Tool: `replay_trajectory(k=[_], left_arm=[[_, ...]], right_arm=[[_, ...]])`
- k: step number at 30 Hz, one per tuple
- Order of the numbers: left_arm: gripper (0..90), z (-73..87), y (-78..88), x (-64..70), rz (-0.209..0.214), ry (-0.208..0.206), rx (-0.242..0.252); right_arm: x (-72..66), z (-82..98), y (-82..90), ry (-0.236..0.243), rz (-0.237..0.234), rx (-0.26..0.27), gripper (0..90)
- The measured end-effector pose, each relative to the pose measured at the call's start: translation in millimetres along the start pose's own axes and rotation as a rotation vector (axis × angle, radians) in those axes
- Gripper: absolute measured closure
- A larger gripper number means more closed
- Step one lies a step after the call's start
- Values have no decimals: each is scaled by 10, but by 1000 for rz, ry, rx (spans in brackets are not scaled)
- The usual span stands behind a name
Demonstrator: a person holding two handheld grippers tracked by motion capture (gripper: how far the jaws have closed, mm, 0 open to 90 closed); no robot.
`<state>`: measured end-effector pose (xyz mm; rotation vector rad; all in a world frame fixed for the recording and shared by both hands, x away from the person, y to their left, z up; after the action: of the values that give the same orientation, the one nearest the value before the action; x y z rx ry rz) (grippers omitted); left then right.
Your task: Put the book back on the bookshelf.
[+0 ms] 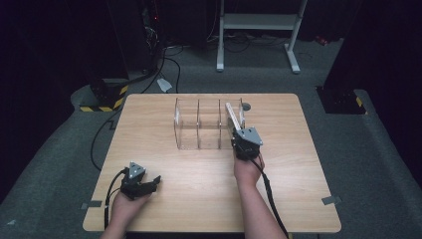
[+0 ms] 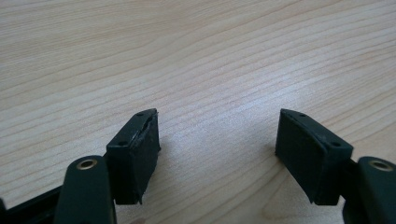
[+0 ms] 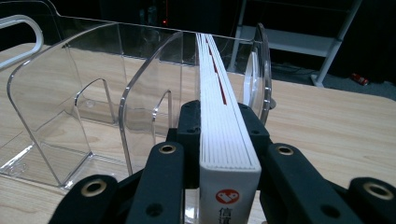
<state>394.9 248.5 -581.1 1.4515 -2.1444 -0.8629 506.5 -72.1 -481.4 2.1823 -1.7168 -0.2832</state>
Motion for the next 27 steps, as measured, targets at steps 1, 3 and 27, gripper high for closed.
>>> replay_trajectory(k=[1,3,27], left_arm=[[305,0,0,0,0,0,0],[306,0,0,0,0,0,0],[306,3,2,-1,1,-2,-3]], right_arm=[[6,6,1,-4,-1,2,751],[15,26,5,-14,-4,-2,750],[35,175,59,-36,-3,-37,724]])
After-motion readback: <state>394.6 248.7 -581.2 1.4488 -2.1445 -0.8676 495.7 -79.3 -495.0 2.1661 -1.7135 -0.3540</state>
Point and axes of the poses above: each handheld gripper's, and its own axes: y roughly backward along the jaws, z roughly out of its underside, x roughly to its right, the point moved 8 cm from there along -y, roughly forward along the jaws, and after that the axes turned 2 degrees about -x, right-handed, at the moved point
